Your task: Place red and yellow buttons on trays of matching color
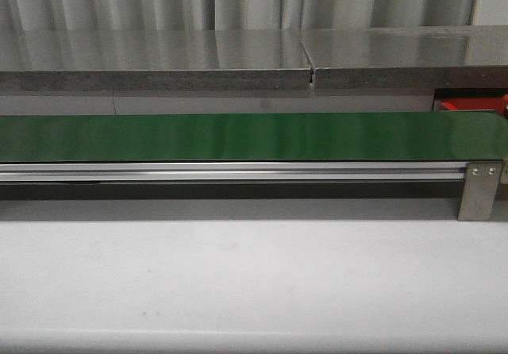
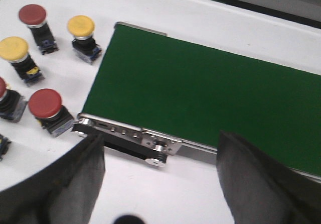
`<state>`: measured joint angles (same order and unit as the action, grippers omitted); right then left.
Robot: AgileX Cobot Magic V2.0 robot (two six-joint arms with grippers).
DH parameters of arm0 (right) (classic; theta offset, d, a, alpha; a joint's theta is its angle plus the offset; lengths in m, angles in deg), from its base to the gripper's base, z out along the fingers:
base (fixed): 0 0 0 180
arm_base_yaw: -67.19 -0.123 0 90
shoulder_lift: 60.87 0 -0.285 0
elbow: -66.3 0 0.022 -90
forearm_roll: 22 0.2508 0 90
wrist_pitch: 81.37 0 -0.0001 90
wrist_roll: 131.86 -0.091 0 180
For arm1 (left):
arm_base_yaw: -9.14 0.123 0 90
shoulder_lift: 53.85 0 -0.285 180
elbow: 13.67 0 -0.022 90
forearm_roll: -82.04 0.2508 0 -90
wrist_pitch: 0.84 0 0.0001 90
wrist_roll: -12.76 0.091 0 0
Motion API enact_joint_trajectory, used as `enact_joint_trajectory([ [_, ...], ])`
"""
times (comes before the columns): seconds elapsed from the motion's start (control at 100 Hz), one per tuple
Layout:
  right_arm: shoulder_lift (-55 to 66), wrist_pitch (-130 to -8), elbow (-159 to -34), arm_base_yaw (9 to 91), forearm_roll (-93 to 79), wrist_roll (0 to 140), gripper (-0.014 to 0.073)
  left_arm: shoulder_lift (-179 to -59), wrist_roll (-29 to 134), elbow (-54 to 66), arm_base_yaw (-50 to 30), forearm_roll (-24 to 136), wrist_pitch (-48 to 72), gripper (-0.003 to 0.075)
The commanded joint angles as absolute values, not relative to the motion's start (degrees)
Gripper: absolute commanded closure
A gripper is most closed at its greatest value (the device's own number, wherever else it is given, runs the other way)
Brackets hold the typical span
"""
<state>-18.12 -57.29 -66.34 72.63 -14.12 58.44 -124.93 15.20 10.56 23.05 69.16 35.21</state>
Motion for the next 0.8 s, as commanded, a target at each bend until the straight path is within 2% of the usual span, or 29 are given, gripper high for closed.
enact_joint_trajectory([
  [0.0,-18.4,-61.5,-67.8,72.6,-13.7,58.9,0.0662,-125.8,14.5,7.2,25.9,68.1,34.1,0.0251],
  [0.31,-18.4,-61.5,-67.8,72.6,-13.7,58.9,0.0662,-139.7,14.5,-6.4,38.0,63.5,45.6,0.0281],
  [0.79,-18.4,-61.5,-67.8,72.6,-13.7,58.9,0.0662,-159.8,12.2,-20.7,38.6,63.8,54.0,0.0282],
])
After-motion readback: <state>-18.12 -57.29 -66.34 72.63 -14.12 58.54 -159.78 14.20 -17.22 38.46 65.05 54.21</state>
